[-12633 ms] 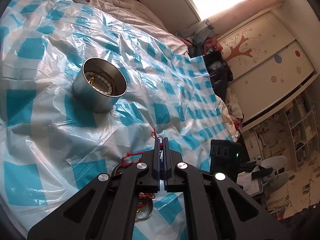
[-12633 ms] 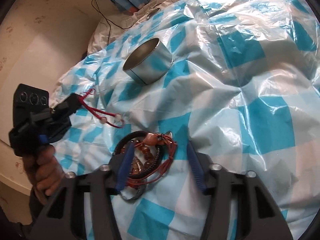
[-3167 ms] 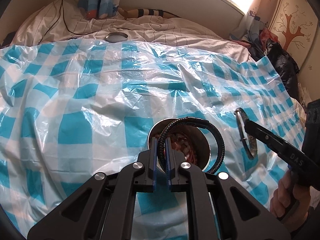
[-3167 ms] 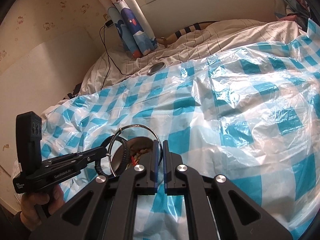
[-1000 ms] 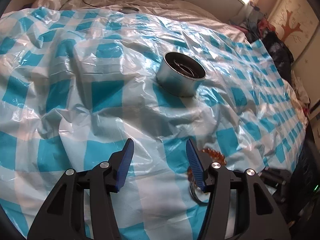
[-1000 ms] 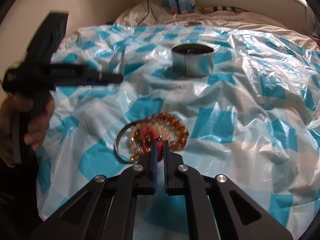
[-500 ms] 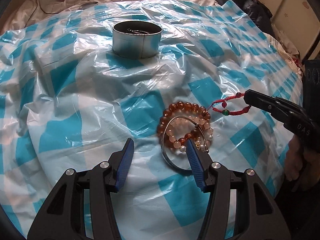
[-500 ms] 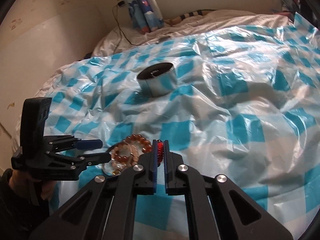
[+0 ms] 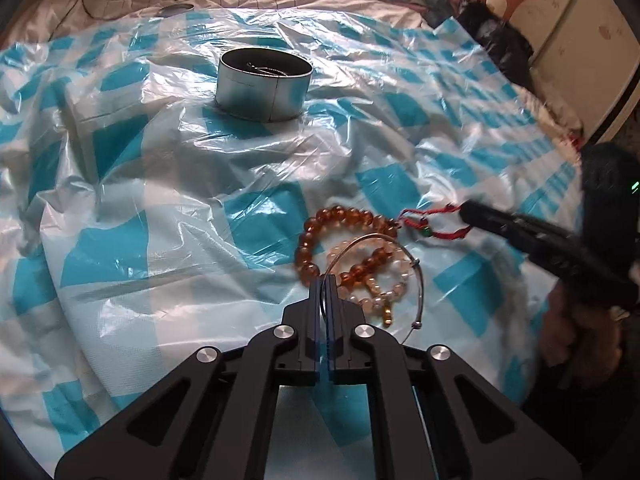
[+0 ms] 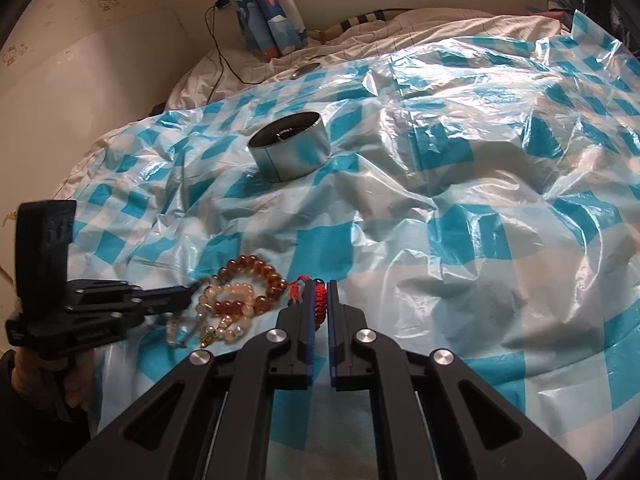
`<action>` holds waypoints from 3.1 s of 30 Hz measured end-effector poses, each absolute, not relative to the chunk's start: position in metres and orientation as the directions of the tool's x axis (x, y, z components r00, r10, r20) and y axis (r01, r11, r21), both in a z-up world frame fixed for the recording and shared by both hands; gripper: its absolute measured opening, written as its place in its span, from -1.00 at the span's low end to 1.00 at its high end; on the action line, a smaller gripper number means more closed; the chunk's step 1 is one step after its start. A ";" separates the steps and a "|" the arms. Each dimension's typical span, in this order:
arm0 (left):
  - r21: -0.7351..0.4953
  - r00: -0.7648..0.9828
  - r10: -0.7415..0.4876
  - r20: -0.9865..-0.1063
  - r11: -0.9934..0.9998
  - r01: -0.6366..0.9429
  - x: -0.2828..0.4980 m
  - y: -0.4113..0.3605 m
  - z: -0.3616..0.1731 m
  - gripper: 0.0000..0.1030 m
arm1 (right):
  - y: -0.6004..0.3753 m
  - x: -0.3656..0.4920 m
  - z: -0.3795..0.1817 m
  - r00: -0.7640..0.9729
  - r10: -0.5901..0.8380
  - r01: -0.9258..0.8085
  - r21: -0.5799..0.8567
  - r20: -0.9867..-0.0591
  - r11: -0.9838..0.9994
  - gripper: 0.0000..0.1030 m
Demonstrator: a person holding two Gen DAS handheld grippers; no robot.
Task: Organize jewelry
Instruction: 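Grasp a silver bangle with the left tool while the right tool grasps the red-string bracelet, then carry the silver bangle and red-string bracelet over the steel tin with both tools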
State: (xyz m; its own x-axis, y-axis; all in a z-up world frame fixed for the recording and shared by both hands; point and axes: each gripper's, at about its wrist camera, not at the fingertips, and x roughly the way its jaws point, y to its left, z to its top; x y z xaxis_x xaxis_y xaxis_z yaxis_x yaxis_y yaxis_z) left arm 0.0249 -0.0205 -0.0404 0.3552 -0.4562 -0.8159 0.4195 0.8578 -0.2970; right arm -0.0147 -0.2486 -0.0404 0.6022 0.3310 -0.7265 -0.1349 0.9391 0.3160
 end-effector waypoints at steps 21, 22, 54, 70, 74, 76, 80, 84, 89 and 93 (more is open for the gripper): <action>-0.277 0.378 -0.404 -0.833 0.896 0.347 0.038 -0.009 -0.045 -0.96 | -0.240 -0.007 -0.056 0.547 0.313 -0.130 0.290 -0.777 0.948 -0.40; -0.277 0.377 -0.404 -0.833 0.896 0.347 0.038 -0.009 -0.045 -0.96 | -0.238 -0.007 -0.057 0.545 0.304 -0.136 0.276 -0.782 0.952 -0.40; -0.260 0.506 -0.369 -0.780 0.926 0.273 0.076 -0.010 -0.012 -0.96 | -0.250 0.055 -0.003 0.621 0.572 -0.216 0.584 -0.537 0.783 -0.89; -0.228 0.557 -0.326 -0.764 0.944 0.239 0.101 -0.021 -0.006 -0.96 | -0.247 0.087 -0.004 0.638 0.550 -0.223 0.555 -0.539 0.801 -0.89; -0.221 0.562 -0.316 -0.764 0.947 0.232 0.111 -0.024 -0.007 -0.96 | -0.245 0.092 -0.004 0.641 0.549 -0.232 0.545 -0.537 0.805 -0.89; -0.225 0.565 -0.314 -0.763 0.948 0.224 0.116 -0.024 -0.007 -0.96 | -0.244 0.095 -0.004 0.641 0.547 -0.241 0.536 -0.538 0.809 -0.89; -0.219 0.578 -0.299 -0.759 0.954 0.206 0.127 -0.020 -0.005 -0.96 | -0.246 0.108 0.003 0.655 0.557 -0.264 0.536 -0.511 0.802 -0.89; -0.200 0.598 -0.275 -0.753 0.961 0.190 0.139 -0.017 0.000 -0.96 | -0.246 0.123 0.009 0.669 0.567 -0.293 0.531 -0.480 0.795 -0.89; -0.177 0.607 -0.259 -0.751 0.965 0.192 0.149 -0.022 0.002 -0.96 | -0.250 0.135 0.008 0.668 0.575 -0.293 0.543 -0.472 0.787 -0.89; -0.168 0.610 -0.257 -0.750 0.965 0.200 0.155 -0.028 0.003 -0.96 | -0.254 0.142 0.012 0.678 0.578 -0.298 0.549 -0.455 0.781 -0.89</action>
